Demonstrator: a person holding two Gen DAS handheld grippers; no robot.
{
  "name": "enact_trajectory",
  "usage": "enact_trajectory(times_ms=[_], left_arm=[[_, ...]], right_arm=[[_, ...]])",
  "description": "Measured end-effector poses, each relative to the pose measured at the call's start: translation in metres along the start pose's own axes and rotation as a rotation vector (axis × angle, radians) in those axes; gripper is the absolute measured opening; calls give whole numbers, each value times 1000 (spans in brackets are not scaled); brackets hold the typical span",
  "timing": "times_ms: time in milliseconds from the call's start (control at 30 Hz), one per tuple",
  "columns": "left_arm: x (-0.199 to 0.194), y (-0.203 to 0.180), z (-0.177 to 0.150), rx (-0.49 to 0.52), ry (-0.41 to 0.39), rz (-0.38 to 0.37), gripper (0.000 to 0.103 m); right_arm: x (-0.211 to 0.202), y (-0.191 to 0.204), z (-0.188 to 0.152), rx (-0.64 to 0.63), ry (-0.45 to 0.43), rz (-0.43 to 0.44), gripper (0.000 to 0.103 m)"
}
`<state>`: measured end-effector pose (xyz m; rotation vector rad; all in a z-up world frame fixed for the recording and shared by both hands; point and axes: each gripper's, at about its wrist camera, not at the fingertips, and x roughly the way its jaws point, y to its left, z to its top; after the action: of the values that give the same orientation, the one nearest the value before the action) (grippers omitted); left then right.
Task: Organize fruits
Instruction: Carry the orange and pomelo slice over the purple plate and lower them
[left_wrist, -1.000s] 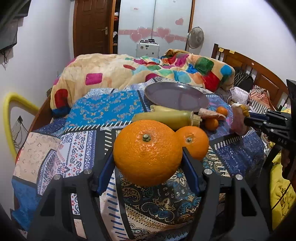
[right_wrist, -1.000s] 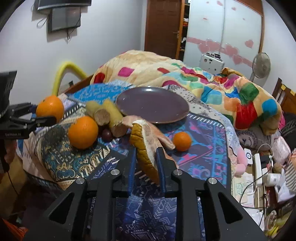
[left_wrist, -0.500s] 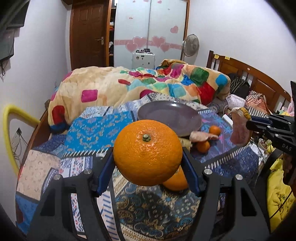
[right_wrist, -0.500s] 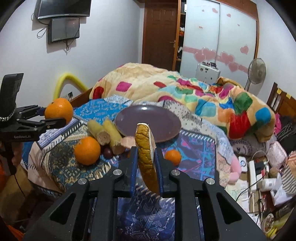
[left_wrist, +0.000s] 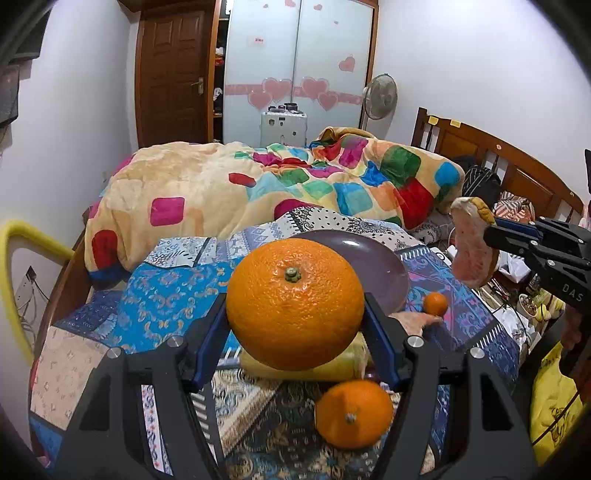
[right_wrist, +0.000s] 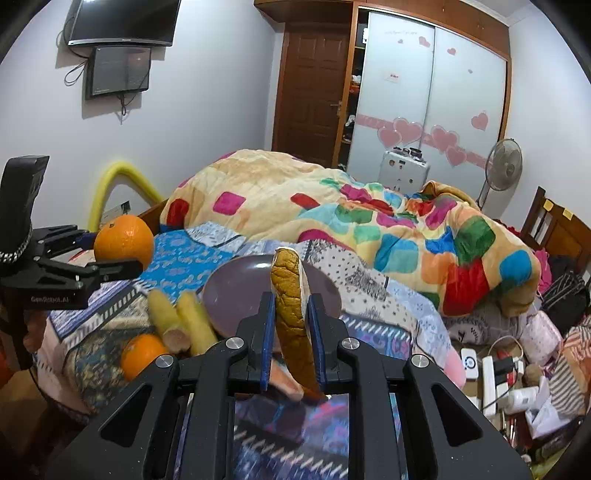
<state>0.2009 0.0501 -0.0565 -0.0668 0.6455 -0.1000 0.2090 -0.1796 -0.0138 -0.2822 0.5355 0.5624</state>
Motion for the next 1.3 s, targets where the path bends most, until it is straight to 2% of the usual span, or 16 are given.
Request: enact_trajectory(times_ms=[367,767,1300], left_arm=[[46,4,24,21,37,45,68],[108,10,34,12,142,45,68],[162,2,35,55,280,33,68]], right_arm=[[46,-4,16,-3,6,-15,16],[99,-6,28,-8,55,-27,16],[143,4,34,-10,118,38,16]])
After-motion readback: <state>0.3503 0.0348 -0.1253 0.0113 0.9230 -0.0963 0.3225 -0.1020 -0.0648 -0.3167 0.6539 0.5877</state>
